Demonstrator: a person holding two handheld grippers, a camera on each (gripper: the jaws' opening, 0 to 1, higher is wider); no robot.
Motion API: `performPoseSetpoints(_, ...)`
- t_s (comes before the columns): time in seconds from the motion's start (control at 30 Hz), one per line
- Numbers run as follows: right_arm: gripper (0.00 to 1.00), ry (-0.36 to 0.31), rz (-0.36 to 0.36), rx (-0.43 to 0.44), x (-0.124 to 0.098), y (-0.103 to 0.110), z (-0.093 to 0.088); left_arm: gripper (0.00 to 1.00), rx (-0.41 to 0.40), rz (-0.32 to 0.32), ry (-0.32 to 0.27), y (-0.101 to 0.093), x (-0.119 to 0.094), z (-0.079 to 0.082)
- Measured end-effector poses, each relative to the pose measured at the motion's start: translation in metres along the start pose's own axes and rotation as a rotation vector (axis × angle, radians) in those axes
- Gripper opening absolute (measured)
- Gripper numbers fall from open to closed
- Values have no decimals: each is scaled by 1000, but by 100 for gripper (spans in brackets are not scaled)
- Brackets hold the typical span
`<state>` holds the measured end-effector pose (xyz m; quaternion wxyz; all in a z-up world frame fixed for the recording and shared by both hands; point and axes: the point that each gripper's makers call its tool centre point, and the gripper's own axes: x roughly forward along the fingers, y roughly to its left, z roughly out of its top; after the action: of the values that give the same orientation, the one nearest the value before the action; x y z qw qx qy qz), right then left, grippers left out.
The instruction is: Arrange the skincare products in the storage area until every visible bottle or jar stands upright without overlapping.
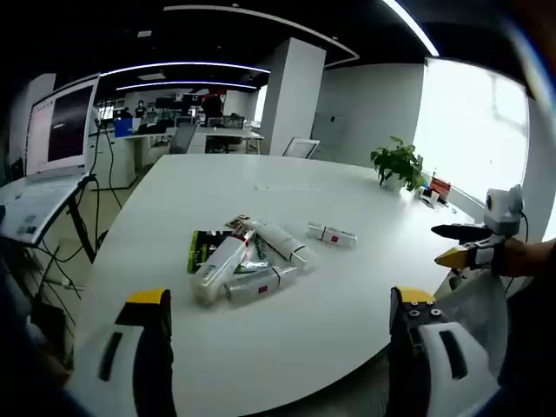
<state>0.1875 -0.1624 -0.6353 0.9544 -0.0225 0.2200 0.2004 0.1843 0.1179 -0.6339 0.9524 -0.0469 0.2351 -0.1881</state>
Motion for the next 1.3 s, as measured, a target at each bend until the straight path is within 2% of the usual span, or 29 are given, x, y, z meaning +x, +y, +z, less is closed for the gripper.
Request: performPoseSetpoints(1.3,100,16,-3,-28,2,1,-2,97,-8,9,3,2,0,0)
